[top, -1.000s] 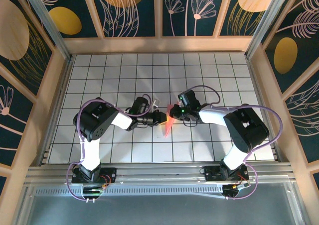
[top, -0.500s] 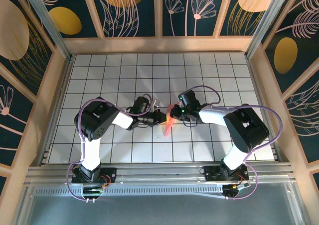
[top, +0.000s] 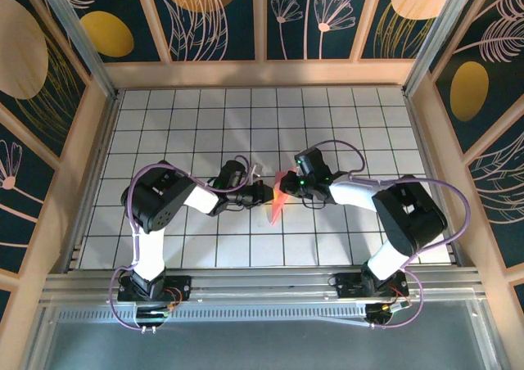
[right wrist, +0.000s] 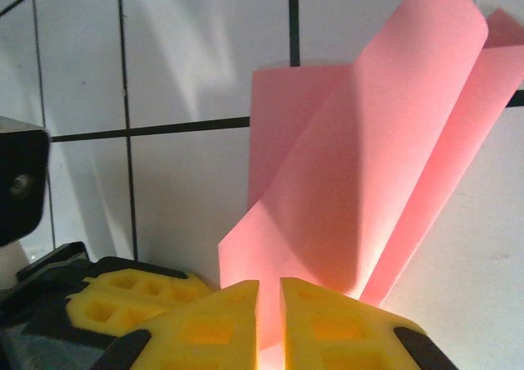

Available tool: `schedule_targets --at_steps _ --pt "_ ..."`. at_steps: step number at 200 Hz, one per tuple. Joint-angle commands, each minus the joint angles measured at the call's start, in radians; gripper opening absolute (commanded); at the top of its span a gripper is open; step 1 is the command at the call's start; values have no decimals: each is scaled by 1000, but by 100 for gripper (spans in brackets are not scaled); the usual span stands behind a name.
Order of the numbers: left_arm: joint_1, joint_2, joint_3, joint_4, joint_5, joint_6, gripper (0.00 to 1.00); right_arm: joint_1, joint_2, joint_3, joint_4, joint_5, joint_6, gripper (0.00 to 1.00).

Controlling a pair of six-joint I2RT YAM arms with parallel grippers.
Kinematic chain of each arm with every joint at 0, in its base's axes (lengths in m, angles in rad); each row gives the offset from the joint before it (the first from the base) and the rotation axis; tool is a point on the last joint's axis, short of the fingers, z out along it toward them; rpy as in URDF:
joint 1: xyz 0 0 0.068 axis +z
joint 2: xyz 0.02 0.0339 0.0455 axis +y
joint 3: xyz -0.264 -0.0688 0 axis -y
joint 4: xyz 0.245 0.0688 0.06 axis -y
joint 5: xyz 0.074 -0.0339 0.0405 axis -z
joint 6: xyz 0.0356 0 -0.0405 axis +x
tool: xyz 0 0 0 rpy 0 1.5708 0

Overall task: Fold a paper plane with a square sheet of paper (fold left side to right side)
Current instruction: Fold the wing for the fifth time at the center of the table.

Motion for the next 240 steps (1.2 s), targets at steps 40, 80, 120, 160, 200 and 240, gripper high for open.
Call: schedule_targets --at_steps 40,80,120,160,200,240 --pt "7 51 -46 -93 -138 7 0 -10 -17 -18 19 5 -12 14" --pt "8 40 -57 -95 -149 4 0 -17 9 -4 37 0 -12 13" --pt "9 45 -55 -100 -150 4 0 -28 31 -2 43 -6 -15 13" --pt "10 53 -49 -106 -147 3 0 -30 51 -9 53 -15 -15 13" --pt "9 58 -42 -126 -155 1 0 -31 67 -16 54 -7 -12 13" --pt "10 73 -29 -143 -151 0 0 -33 69 -27 58 -4 -7 12"
